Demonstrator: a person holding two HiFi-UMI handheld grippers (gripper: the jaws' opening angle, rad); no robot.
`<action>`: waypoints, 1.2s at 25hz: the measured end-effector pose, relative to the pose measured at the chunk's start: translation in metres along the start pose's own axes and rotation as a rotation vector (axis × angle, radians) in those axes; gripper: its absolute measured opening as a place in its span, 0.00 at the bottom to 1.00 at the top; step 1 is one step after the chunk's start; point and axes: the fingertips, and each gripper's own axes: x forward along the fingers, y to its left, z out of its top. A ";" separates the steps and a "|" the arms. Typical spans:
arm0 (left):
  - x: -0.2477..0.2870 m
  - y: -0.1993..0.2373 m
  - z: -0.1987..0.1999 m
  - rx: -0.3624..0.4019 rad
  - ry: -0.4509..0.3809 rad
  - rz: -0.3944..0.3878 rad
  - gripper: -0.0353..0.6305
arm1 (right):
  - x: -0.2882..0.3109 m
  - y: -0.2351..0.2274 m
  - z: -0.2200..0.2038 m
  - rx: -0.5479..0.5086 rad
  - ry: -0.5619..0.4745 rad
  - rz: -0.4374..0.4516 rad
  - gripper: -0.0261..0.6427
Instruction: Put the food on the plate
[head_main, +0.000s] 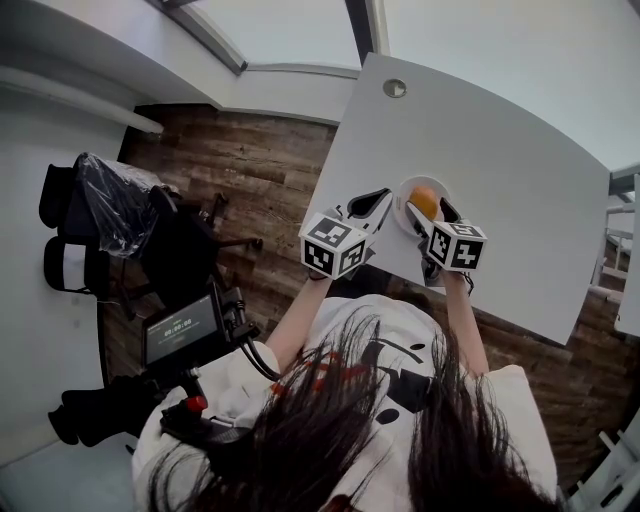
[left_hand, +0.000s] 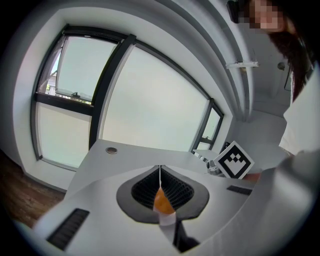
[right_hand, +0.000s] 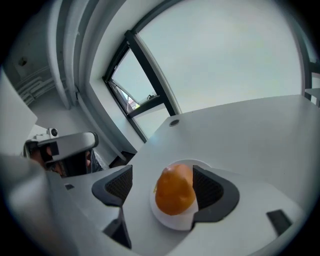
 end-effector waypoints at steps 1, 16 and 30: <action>0.000 0.000 0.000 -0.003 -0.001 0.002 0.06 | -0.003 0.003 0.004 0.007 -0.012 0.016 0.61; -0.018 -0.083 -0.023 -0.016 -0.041 0.032 0.06 | -0.115 0.024 0.004 0.035 -0.178 0.110 0.27; -0.051 -0.166 -0.086 -0.042 -0.014 0.127 0.06 | -0.184 0.030 -0.058 0.063 -0.145 0.247 0.27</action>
